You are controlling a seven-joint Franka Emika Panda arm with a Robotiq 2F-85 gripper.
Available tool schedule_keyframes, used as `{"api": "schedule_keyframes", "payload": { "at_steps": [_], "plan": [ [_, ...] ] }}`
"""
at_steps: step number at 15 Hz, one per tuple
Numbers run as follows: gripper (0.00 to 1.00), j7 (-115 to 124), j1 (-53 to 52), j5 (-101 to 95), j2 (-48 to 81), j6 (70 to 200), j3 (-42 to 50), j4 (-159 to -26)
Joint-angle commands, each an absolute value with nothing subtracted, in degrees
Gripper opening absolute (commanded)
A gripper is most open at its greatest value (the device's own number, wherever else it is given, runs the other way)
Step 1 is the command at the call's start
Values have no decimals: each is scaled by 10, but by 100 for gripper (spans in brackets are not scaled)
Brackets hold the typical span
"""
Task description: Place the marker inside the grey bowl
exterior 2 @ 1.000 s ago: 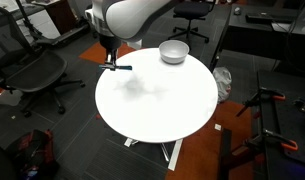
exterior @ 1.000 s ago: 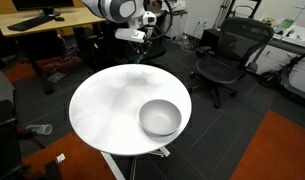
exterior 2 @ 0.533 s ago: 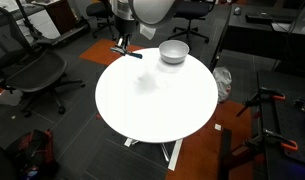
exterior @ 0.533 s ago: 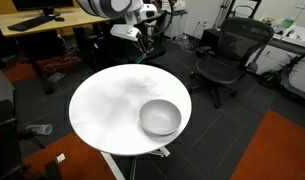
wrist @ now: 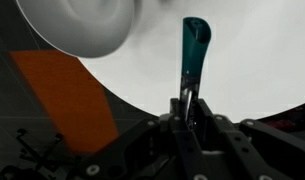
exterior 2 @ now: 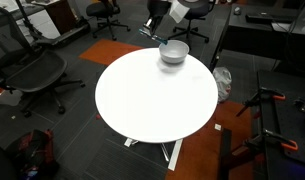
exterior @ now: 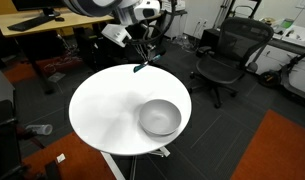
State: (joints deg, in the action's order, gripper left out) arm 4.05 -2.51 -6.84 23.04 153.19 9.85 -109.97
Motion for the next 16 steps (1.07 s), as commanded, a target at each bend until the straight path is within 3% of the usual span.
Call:
{"api": "schedule_keyframes", "payload": {
  "at_steps": [1,16],
  "plan": [
    [5,83,-11,-82,180,1541,115,-1158],
    [5,141,53,-46,261,1536,135,-1095]
  ]
}}
